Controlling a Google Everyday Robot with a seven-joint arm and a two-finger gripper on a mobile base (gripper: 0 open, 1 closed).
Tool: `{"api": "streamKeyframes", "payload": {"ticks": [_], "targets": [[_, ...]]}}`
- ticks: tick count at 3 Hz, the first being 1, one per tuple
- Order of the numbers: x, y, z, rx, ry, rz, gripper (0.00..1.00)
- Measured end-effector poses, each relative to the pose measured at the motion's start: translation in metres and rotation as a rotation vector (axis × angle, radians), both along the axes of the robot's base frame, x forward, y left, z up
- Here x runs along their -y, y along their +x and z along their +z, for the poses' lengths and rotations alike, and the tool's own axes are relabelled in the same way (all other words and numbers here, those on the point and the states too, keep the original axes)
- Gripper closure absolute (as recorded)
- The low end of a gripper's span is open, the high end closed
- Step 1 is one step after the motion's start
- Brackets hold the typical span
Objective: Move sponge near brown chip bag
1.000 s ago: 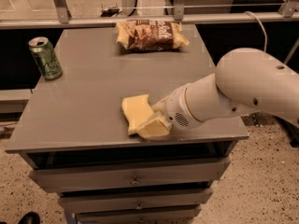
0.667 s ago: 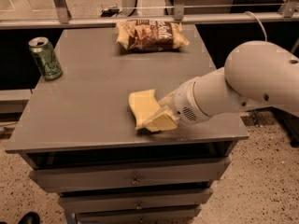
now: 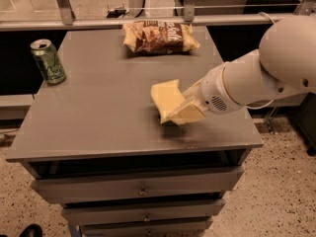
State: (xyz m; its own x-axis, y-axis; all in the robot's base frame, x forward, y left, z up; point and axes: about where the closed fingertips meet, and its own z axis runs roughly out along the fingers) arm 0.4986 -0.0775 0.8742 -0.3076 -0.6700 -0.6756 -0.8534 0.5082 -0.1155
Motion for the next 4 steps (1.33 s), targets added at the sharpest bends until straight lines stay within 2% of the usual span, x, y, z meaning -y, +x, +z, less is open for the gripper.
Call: {"api": "streamKeyframes", "payload": {"ticks": [1,3,4], "targets": [[0.000,0.000,0.000,0.000,0.000,0.000,1.00],[0.019,0.123,0.025,0.097,0.023,0.008,1.00],[0.017,0.172,0.026,0.115,0.030,0.010,1.00]]}}
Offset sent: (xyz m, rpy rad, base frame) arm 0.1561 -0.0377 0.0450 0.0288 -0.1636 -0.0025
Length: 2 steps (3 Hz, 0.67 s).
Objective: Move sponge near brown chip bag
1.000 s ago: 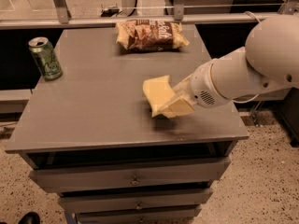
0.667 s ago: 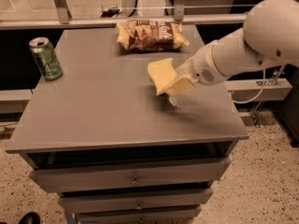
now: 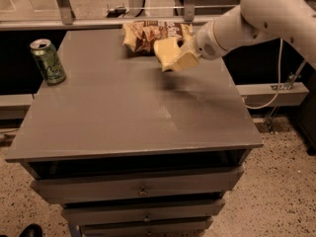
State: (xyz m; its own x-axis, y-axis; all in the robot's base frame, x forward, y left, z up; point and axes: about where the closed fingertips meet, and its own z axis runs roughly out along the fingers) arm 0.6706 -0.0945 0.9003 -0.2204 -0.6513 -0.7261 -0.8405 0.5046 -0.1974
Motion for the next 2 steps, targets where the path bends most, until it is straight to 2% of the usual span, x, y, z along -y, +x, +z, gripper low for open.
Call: {"api": "streamKeyframes", "payload": {"ticks": [1,2], "targets": [[0.002,0.031,-0.005,0.002,-0.022,-0.014,0.85],[0.007,0.050,-0.013,0.000,-0.043,-0.036,0.64]]}}
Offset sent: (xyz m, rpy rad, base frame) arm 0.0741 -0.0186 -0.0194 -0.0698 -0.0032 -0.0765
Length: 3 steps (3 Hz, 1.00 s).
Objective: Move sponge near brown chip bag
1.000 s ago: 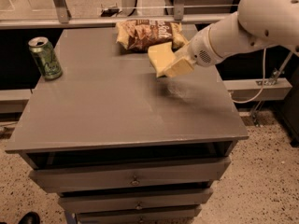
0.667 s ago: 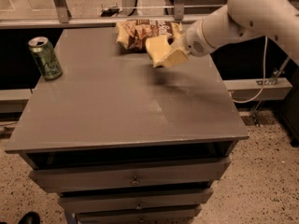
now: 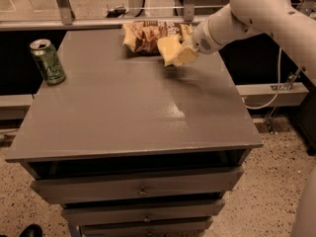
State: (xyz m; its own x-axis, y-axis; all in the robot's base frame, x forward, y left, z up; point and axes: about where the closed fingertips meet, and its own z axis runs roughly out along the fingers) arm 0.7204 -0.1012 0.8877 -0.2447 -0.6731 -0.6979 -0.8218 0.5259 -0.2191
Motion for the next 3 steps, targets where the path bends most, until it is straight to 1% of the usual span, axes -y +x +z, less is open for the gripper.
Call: {"api": "streamKeyframes", "payload": {"ticks": [1,2,3], "targets": [[0.005,0.014,-0.007,-0.001,-0.012,-0.026,0.38],[0.008,0.020,-0.013,-0.004,-0.019,-0.040,0.15],[0.009,0.022,-0.018,-0.008,-0.021,-0.049,0.00]]}}
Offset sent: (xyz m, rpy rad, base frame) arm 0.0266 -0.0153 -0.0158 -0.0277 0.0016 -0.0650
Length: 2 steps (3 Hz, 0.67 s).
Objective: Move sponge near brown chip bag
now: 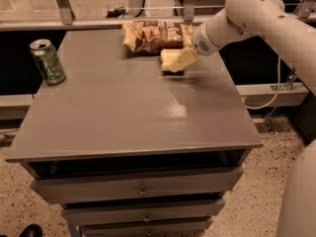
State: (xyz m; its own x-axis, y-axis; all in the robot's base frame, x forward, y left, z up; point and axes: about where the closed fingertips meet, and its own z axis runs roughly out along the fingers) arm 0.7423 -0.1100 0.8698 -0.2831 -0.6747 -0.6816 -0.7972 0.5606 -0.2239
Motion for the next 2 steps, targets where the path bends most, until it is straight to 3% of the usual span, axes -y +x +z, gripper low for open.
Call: {"api": "streamKeyframes", "payload": {"ticks": [2], "targets": [[0.005,-0.016,0.006,0.022,0.031,0.010,0.00]]}}
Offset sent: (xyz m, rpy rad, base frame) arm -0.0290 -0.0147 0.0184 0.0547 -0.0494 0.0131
